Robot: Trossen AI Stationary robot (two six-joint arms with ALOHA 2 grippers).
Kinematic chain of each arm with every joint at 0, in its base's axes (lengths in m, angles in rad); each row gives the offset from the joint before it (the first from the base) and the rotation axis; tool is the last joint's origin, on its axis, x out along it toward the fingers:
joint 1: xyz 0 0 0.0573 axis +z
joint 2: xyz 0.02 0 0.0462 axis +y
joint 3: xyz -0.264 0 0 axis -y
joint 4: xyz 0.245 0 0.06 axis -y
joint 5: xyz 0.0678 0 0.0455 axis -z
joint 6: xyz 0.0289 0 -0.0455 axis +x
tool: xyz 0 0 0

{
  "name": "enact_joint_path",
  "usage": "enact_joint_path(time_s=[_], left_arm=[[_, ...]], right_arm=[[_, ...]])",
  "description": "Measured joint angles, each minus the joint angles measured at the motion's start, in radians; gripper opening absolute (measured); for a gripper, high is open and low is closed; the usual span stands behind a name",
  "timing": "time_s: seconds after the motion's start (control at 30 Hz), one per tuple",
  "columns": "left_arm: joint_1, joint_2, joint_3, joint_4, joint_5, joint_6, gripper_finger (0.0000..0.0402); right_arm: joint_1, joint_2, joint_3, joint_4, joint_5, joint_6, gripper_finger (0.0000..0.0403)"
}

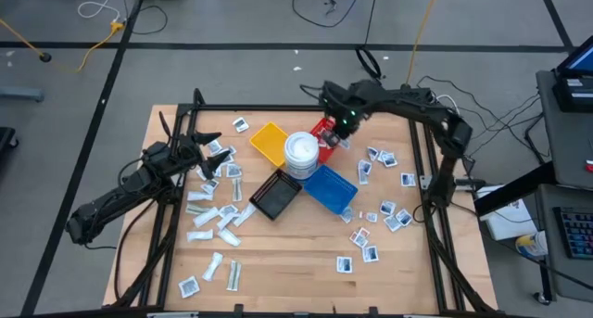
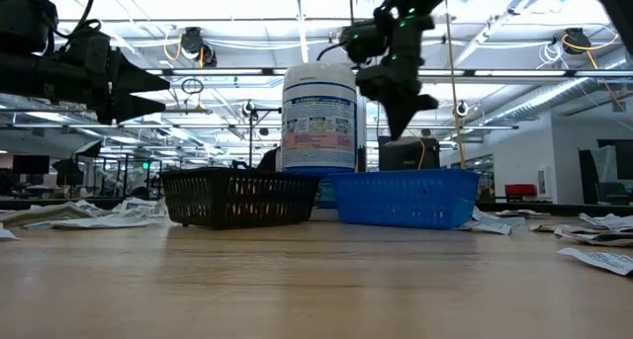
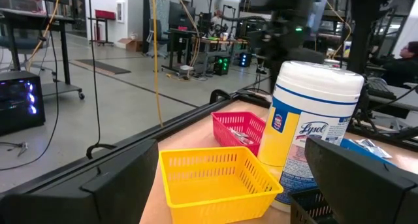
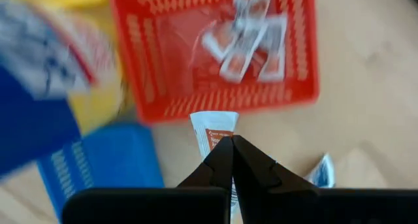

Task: Pick & Place First Aid Supplies
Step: Put the ointment pack into the red bin

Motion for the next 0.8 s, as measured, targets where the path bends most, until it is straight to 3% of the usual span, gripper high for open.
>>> enact_joint_path(time_s=[0.3, 0.8], left_arm=[[0.000, 0.000, 0.000, 0.000, 0.000, 0.000, 0.0392], [0.000, 0.000, 0.000, 0.000, 0.000, 0.000, 0.0392]], right_arm=[[-0.059, 0.165, 0.186, -0.008, -0.001, -0.041, 0.0000], [-0.038, 0.283, 0.097, 0.189, 0.002, -0.054, 0.0000]])
